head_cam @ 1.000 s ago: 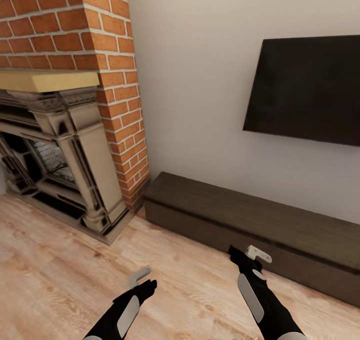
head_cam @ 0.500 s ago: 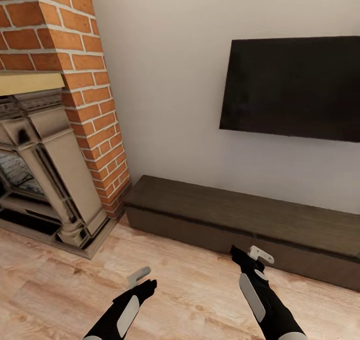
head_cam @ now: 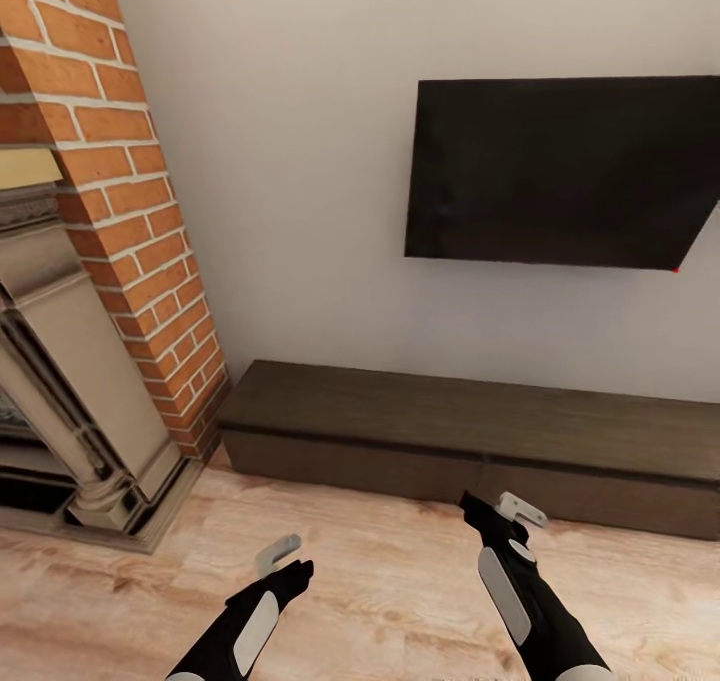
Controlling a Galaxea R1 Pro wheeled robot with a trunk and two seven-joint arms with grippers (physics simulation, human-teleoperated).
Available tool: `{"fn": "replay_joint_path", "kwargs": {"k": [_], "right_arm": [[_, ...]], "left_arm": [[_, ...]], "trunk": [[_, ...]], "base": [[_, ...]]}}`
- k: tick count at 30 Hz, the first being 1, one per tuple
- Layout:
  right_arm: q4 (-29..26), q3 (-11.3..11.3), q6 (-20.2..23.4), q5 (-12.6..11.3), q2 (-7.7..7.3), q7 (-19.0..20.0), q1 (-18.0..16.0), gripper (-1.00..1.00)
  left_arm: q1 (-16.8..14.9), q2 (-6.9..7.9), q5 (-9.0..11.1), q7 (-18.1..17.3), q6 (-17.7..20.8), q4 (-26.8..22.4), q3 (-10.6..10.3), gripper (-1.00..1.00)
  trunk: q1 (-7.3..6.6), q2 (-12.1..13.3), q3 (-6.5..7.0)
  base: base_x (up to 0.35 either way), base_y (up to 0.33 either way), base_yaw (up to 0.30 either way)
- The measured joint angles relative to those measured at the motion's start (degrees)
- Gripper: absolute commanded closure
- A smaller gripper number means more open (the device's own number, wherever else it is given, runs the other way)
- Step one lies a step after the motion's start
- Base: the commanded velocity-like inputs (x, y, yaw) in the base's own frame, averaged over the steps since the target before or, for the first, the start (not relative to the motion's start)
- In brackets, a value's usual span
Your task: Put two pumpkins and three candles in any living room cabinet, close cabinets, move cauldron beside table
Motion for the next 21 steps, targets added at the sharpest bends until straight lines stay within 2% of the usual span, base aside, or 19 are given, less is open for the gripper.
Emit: {"fn": "replay_joint_path", "kwargs": {"k": [4,14,21], "right_arm": [[-0.1,0.2,0.2,0.0,0.08,0.0,0.0,-1.0],[-0.2,0.5,0.3,0.1,0.43,0.0,0.0,-1.0],[-0.4,0.4,0.2,0.1,0.28,0.0,0.0,-1.0]], "left_arm": [[0.0,0.0,0.0,0.0,0.1,0.0,0.1,-1.0],[0.0,0.1,0.1,0.0,0.8,-0.1,0.1,-1.0],[0.0,0.1,0.0,0.0,1.0,-0.8,0.1,-1.0]], "trunk": [[0.01,0.0,-0.11],[0.0,0.0,-0.25],[0.0,0.0,-0.25]], "base": [[0.015,0.3,-0.166],[0.018,0.202,-0.015],[0.131,0.047,0.0]]}}
